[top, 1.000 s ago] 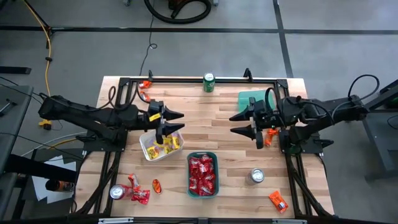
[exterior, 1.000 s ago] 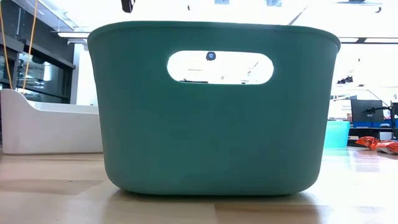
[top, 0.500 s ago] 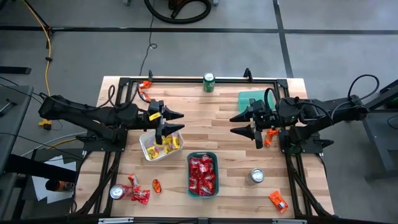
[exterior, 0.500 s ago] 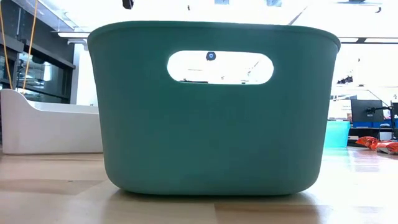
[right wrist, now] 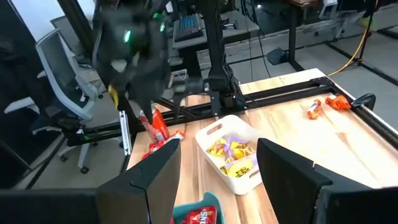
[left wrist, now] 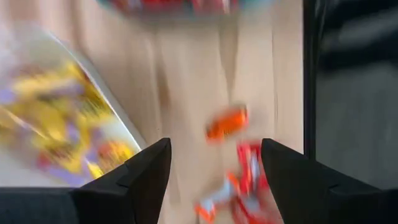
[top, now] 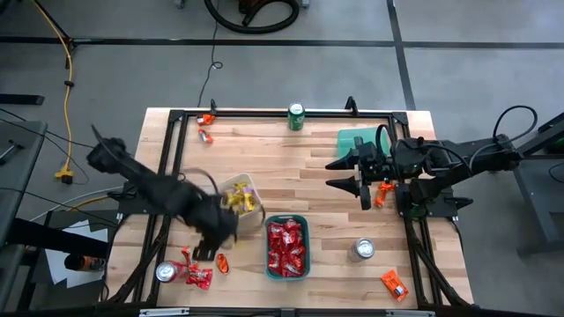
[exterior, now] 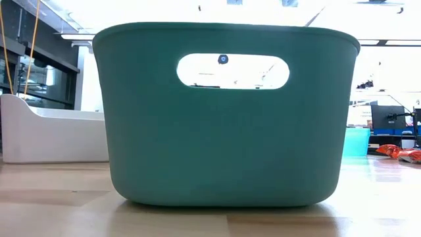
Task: Sort candy
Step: Put the red candy pack into the green bin
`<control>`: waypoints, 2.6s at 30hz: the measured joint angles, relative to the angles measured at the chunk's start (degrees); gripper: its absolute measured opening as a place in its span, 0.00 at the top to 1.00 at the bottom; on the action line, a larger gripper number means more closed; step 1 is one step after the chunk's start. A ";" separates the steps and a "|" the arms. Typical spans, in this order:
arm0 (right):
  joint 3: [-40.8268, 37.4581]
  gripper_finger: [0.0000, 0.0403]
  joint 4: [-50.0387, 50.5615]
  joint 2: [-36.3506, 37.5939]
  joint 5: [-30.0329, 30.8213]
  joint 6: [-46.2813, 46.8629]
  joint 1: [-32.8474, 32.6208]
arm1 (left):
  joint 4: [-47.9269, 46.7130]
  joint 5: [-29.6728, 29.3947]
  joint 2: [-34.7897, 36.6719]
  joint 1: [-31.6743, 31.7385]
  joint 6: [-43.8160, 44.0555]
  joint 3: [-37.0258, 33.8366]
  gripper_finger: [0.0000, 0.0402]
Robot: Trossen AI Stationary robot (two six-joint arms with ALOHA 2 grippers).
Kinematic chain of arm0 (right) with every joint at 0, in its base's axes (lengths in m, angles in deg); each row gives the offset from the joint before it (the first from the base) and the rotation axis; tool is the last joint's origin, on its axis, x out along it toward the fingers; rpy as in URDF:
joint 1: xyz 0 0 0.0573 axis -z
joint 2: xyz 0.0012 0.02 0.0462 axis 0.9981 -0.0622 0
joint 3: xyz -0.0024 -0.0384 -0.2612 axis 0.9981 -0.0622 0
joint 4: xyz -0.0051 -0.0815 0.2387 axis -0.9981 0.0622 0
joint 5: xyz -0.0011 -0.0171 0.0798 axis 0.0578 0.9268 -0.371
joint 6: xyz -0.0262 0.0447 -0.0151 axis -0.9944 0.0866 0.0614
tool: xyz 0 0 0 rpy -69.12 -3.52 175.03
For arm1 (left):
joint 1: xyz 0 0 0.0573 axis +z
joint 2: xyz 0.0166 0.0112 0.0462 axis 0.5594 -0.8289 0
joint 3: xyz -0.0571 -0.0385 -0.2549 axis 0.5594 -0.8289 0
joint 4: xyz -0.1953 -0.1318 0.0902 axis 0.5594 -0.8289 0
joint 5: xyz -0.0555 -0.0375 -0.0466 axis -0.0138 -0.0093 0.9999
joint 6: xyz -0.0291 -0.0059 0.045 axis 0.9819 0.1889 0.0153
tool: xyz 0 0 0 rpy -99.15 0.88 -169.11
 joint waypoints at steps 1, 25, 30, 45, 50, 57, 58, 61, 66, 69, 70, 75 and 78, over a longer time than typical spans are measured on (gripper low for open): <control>0.00 0.49 0.00 0.00 0.00 -0.40 -0.02 | -1.53 1.35 -1.77 -1.27 0.19 -0.14 0.41; -0.04 0.49 8.33 -0.02 -0.04 0.99 -0.02 | 19.78 17.25 -18.73 -12.63 10.82 -16.65 0.41; -0.04 0.49 9.31 -0.02 -0.04 0.99 -0.02 | 20.88 17.50 -21.06 -12.67 10.81 -16.84 0.41; -0.04 0.49 9.46 -0.02 -0.02 0.97 0.00 | 22.32 19.42 -24.50 -12.63 13.19 -16.81 0.85; -0.04 0.49 9.51 -0.02 -0.01 0.97 -0.02 | 25.11 20.39 -21.72 -12.24 11.83 -16.88 0.95; -0.04 0.49 9.51 -0.02 0.00 0.97 -0.02 | 24.87 20.19 -7.37 -6.99 3.32 -16.88 0.98; -0.04 0.49 9.52 -0.02 0.00 0.97 -0.02 | 24.88 19.25 -4.55 -5.08 2.44 -16.88 0.98; -0.04 0.49 9.51 -0.02 0.00 1.02 -0.02 | 25.05 11.99 3.89 2.29 0.19 -16.84 0.98; -0.04 0.49 9.49 -0.02 0.40 2.41 -0.02 | 32.41 -2.44 14.12 17.39 -9.66 -16.84 0.99; -0.04 0.49 9.46 -0.02 1.74 2.63 -0.01 | 42.28 -3.56 16.69 26.57 -15.54 -16.79 1.00; -0.04 0.49 9.40 -0.02 2.28 2.65 -0.02 | 45.79 -3.37 16.98 29.19 -16.89 -16.77 1.00; -0.04 0.49 6.08 -0.02 5.24 2.51 0.00 | 62.73 3.06 16.54 37.72 -19.17 -17.84 1.00; -0.04 0.49 3.42 -0.04 6.01 1.68 0.00 | 72.28 6.29 16.04 38.58 -17.27 -21.78 1.00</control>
